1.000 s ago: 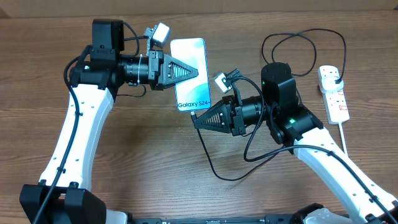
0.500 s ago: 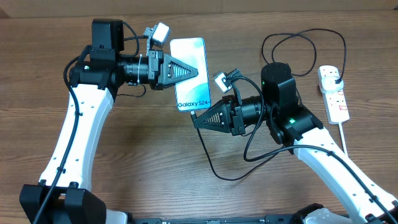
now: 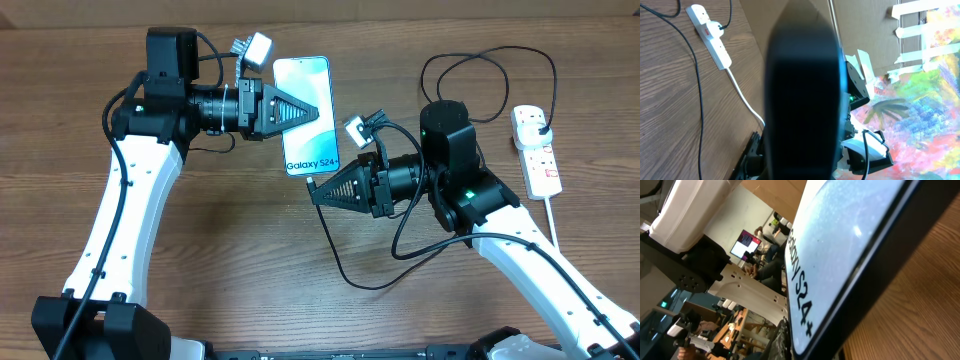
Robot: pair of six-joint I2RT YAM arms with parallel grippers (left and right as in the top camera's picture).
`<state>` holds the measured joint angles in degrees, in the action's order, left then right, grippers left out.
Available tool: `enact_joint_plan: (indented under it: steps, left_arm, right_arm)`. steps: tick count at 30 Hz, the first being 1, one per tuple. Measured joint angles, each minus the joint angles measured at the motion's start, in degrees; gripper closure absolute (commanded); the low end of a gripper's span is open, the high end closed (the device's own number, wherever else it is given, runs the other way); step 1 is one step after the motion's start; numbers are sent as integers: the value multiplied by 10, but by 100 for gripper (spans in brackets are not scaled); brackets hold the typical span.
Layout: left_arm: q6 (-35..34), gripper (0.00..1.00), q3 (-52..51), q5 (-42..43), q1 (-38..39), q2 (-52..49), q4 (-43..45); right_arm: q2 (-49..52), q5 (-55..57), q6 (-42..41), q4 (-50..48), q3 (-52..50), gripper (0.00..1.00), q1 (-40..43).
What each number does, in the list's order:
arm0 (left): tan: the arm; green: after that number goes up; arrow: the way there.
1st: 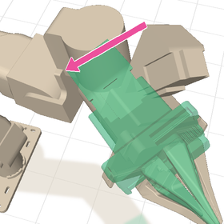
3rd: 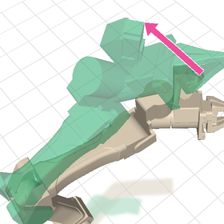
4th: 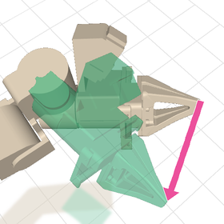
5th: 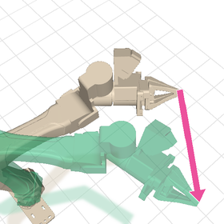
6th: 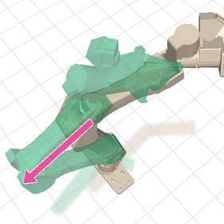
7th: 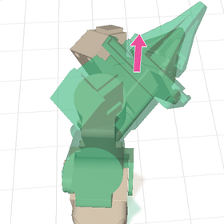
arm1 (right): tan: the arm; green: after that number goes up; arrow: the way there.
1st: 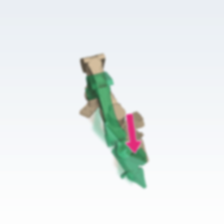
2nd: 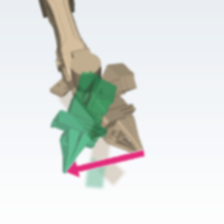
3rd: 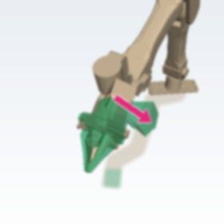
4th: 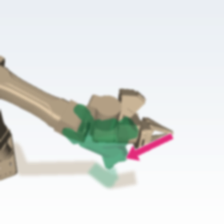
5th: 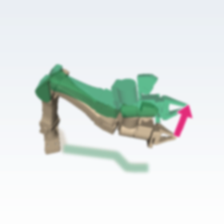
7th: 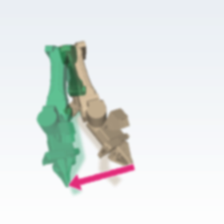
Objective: Plug charger to phone and switch on socket
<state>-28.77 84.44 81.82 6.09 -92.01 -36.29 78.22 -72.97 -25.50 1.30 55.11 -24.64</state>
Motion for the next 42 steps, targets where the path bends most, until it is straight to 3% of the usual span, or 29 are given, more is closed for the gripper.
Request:
enact_joint_plan:
  steps: [32, 42]
  left_arm:
    - [0, 96, 0, -2, -5, 0, 5]
    - [-9, 96, 0, -20, -9, 0, 59]
  right_arm:
    - [0, 19, -15, -5, 0, 96, 14]
    - [0, 24, -15, 19, 0, 96, 14]
